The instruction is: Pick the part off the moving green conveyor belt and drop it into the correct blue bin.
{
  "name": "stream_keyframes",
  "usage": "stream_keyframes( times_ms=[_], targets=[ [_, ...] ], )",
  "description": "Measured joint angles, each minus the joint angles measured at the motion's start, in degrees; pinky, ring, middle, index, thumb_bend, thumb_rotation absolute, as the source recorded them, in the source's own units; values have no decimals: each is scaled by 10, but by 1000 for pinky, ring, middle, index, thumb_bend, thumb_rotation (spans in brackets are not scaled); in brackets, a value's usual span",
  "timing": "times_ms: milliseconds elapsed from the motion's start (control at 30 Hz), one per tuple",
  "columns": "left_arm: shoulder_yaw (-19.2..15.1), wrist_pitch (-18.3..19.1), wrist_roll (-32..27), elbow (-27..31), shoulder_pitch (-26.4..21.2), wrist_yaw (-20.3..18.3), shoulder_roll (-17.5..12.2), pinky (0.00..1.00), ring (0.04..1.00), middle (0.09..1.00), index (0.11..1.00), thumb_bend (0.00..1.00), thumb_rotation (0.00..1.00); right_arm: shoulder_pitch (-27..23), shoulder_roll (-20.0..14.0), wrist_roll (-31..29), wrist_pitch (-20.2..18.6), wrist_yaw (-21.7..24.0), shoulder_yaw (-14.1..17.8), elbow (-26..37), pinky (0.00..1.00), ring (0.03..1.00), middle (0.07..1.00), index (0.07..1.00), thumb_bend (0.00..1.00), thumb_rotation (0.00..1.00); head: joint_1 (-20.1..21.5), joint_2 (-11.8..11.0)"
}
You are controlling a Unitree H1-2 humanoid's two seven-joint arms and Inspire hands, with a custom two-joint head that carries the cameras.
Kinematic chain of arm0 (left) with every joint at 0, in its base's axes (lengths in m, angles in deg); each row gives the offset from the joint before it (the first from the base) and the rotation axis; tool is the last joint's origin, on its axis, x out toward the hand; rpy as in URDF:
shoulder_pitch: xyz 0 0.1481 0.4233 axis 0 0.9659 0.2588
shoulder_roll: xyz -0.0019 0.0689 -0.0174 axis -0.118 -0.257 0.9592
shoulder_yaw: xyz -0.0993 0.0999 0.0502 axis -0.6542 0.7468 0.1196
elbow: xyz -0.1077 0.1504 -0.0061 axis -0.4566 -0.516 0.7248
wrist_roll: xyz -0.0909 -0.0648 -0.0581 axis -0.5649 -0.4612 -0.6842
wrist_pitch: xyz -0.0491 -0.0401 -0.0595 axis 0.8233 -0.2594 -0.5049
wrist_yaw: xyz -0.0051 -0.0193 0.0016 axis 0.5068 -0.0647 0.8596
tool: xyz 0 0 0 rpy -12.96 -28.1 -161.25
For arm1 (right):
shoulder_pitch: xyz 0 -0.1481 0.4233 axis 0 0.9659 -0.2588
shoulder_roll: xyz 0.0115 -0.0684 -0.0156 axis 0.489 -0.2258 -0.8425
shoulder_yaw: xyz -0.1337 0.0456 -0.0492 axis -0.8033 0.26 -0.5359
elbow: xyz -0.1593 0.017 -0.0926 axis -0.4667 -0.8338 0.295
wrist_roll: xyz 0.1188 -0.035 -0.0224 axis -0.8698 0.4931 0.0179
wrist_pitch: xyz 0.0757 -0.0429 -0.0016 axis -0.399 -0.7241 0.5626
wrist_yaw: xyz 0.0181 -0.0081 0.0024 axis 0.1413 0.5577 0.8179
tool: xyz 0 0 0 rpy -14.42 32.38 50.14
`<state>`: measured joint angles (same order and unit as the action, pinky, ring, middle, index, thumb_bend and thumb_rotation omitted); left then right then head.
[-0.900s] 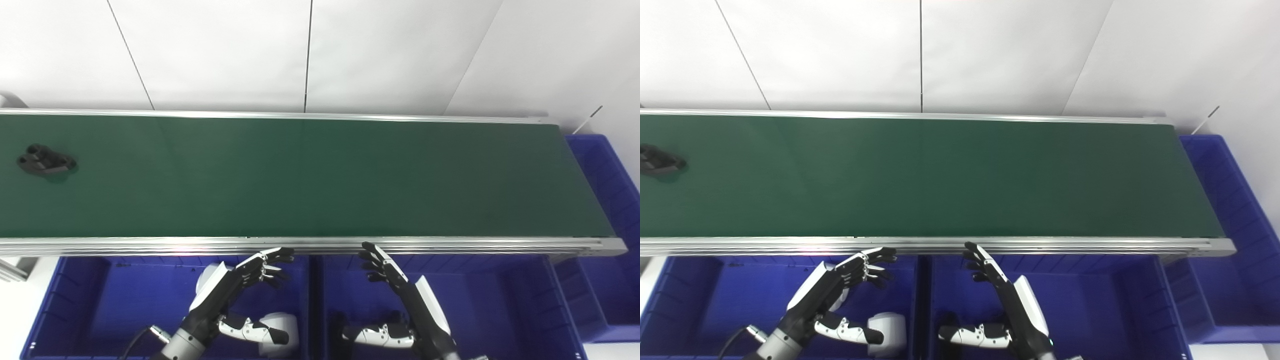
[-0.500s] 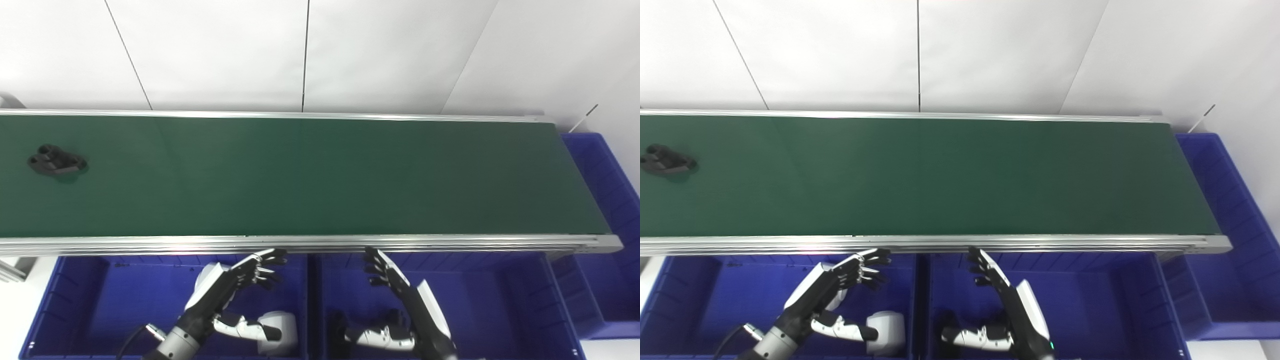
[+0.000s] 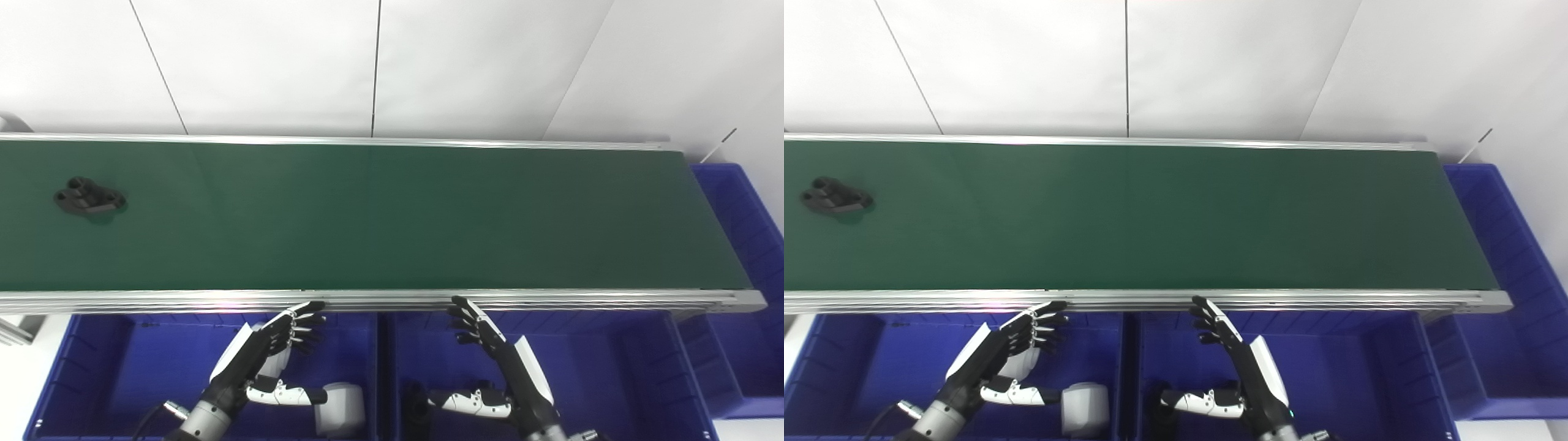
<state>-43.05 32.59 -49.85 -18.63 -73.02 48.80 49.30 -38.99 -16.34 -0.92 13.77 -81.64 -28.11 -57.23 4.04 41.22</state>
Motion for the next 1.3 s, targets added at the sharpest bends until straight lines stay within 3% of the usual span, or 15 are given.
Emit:
stream_keyframes(
  times_ms=[133, 200, 267, 333, 367, 500, 767, 1300],
  targets=[
    [3, 0, 2, -3, 0, 2, 5, 614, 685, 783, 837, 873, 330, 2, -2, -1, 0, 0, 0, 0, 742, 821, 859, 922, 883, 364, -25, -14],
    [8, 0, 4, -5, 0, 6, 7, 608, 685, 788, 835, 877, 341, 2, -5, -3, 1, -1, -2, -6, 742, 822, 860, 923, 880, 358, -69, -40],
    [17, 0, 11, -9, 0, 17, 9, 607, 686, 794, 834, 879, 348, 2, -12, -7, 1, -1, -5, -18, 742, 822, 862, 924, 879, 352, -69, -40],
    [25, 0, 14, -19, 0, 24, 12, 611, 690, 805, 833, 880, 338, 4, -21, -15, 1, -4, -10, -22, 738, 821, 862, 926, 880, 343, -91, -56],
    [29, 0, 15, -22, 0, 27, 13, 611, 690, 808, 834, 882, 338, 4, -25, -19, 1, -9, -11, -23, 738, 822, 863, 928, 880, 333, -111, -77],
    [48, 0, 21, -30, -3, 45, 13, 600, 686, 802, 824, 901, 325, -1, -39, -34, 1, -23, -26, -40, 731, 823, 866, 929, 881, 324, -123, -104],
    [78, 0, 33, -42, -12, 79, 8, 572, 663, 772, 810, 896, 317, -10, -50, -31, 2, -53, -52, -56, 720, 815, 848, 922, 904, 337, -124, -129],
    [154, 0, 46, -72, -42, 152, -13, 567, 653, 747, 793, 884, 312, -16, -58, -32, 2, -80, -67, -78, 702, 800, 834, 909, 894, 335, -133, -161]
  ],
)
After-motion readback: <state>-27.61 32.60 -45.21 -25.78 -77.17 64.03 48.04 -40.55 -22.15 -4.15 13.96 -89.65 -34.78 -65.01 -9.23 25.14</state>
